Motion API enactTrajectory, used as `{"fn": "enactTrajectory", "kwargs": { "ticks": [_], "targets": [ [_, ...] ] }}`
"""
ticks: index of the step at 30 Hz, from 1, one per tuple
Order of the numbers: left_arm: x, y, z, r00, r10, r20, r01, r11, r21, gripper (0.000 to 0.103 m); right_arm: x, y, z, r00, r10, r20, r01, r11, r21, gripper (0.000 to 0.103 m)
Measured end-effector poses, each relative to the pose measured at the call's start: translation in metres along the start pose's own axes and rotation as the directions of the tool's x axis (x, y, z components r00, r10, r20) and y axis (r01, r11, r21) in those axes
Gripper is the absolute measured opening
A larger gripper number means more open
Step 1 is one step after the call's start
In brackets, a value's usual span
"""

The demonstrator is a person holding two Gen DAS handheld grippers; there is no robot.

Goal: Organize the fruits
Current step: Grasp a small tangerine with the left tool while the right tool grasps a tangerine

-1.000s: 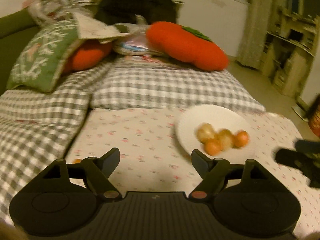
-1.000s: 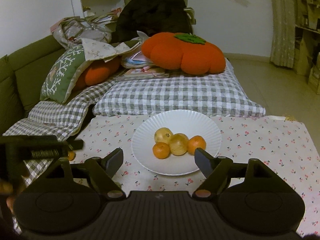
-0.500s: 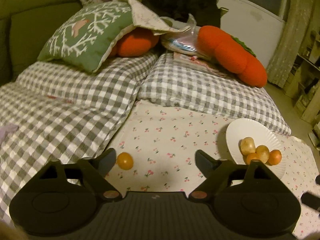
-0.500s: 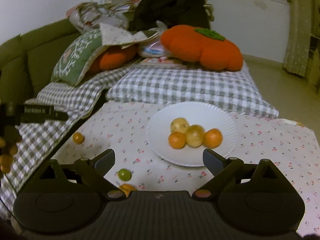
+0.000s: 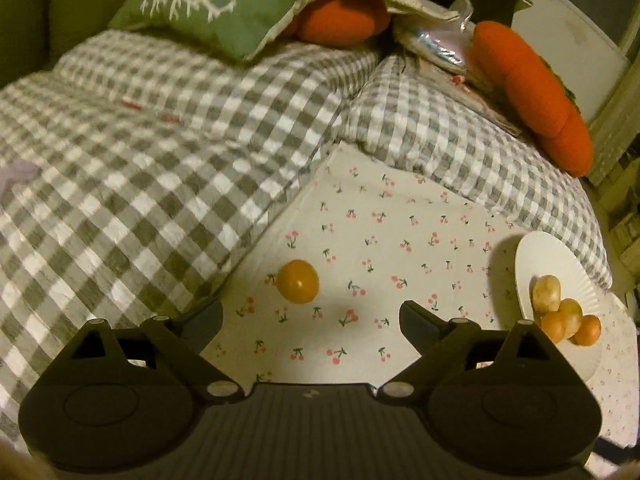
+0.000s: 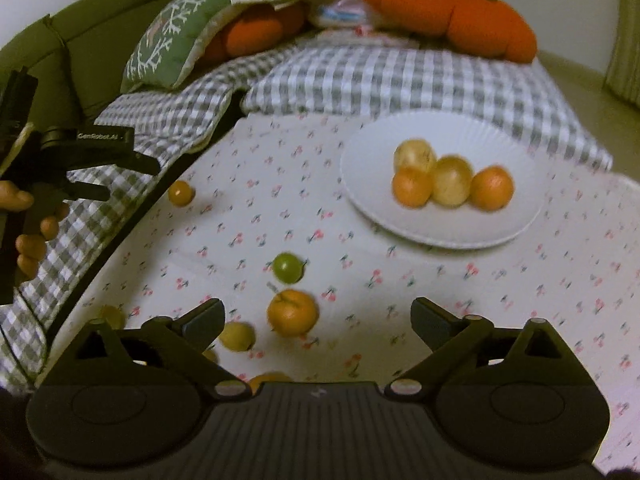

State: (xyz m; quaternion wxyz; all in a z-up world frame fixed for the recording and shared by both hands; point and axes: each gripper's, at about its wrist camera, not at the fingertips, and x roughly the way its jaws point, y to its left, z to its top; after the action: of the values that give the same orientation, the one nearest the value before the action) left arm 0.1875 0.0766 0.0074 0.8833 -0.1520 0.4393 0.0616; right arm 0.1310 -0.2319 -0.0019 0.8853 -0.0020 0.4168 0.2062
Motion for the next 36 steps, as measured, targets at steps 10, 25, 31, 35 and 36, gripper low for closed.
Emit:
{"fn": "enactTrajectory", "kwargs": {
  "ticks": [10,25,31,35,36],
  "targets": [
    [0.031,0.000,0.012,0.998,0.065,-0.020,-0.065,0.998,0.011,0.088,0.027,-0.004,-0.008,0.997,-0.001,-0.075,0.004,0.999,0.045,0.102],
    [0.074,-0.001,0.021,0.991,0.134,-0.029,-0.133,0.990,0.037,0.089,0.051,0.010,-0.015,0.995,-0.103,0.012,0.103,0.992,-0.072,0.100],
    [0.083,-0.016,0.016,0.985,0.170,-0.005,-0.168,0.976,0.138,0.087,0.054,0.018,-0.015,0.991,-0.121,0.049,0.127,0.984,-0.124,0.090],
    [0.086,-0.024,0.014,0.983,0.183,0.021,-0.183,0.964,0.194,0.075,0.062,0.019,-0.015,0.993,-0.117,0.034,0.120,0.984,-0.134,0.080],
    [0.086,-0.026,0.013,0.983,0.183,0.022,-0.184,0.962,0.202,0.075,0.064,0.020,-0.015,0.993,-0.117,0.031,0.120,0.983,-0.137,0.079]
  ]
}}
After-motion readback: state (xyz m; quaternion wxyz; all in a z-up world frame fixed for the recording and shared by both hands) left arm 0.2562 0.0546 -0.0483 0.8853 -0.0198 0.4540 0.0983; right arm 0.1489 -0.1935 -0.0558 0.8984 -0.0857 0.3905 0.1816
